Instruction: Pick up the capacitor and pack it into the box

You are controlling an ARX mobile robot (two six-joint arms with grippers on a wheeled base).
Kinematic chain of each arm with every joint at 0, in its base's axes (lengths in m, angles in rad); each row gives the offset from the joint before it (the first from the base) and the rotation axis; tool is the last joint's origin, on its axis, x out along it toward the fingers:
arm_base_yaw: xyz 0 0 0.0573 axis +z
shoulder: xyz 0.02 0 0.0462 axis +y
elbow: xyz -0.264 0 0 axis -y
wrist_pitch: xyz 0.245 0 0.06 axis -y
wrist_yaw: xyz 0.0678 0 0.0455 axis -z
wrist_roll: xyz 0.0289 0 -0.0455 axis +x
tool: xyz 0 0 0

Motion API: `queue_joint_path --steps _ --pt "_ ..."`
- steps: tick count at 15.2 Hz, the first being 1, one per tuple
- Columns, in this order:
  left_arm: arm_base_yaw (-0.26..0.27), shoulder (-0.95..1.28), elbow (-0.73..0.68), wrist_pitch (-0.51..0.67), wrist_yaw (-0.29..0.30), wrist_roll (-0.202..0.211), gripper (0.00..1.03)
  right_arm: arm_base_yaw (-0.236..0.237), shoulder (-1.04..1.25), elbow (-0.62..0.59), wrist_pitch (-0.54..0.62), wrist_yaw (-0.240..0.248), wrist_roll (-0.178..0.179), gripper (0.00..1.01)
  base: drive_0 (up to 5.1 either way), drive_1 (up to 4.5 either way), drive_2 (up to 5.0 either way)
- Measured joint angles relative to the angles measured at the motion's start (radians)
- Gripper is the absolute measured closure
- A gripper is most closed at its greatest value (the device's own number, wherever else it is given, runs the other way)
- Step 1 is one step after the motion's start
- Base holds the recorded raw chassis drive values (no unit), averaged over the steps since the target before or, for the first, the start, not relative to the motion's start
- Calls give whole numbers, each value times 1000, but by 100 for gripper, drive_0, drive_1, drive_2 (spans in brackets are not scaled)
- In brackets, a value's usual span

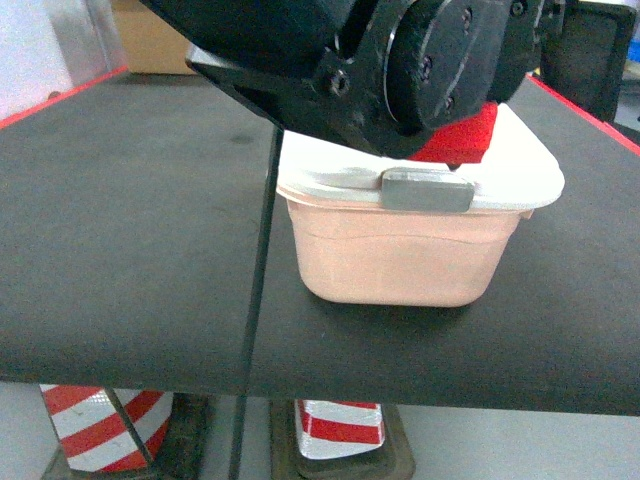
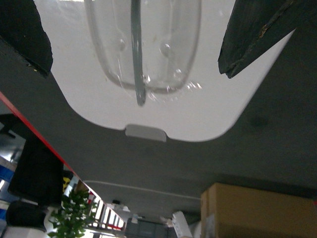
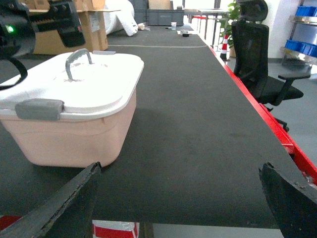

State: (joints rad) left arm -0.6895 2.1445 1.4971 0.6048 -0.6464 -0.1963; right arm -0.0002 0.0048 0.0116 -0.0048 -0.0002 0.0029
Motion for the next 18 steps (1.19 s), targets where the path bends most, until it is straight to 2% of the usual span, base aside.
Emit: queue_joint_path --steps 3,6,9,13,14,17,18 --pt "60 -78 -4 63 -16 47 5 0 0 0 0 0 0 3 0 0 0" --pt "167 -240 -191 170 -12 47 5 0 0 0 0 0 0 3 0 0 0" --pt "211 -307 -277 203 -11 51 5 0 0 0 0 0 0 3 0 0 0" --pt "290 -423 -430 268 -3 82 5 0 0 0 0 0 0 3 0 0 0" --pt "322 -468 -488 280 3 91 5 0 0 0 0 0 0 3 0 0 0" --pt "491 -643 -760 299 45 105 5 0 0 0 0 0 0 3 0 0 0" --pt "516 -666 -816 296 45 116 5 0 0 0 0 0 0 3 0 0 0"
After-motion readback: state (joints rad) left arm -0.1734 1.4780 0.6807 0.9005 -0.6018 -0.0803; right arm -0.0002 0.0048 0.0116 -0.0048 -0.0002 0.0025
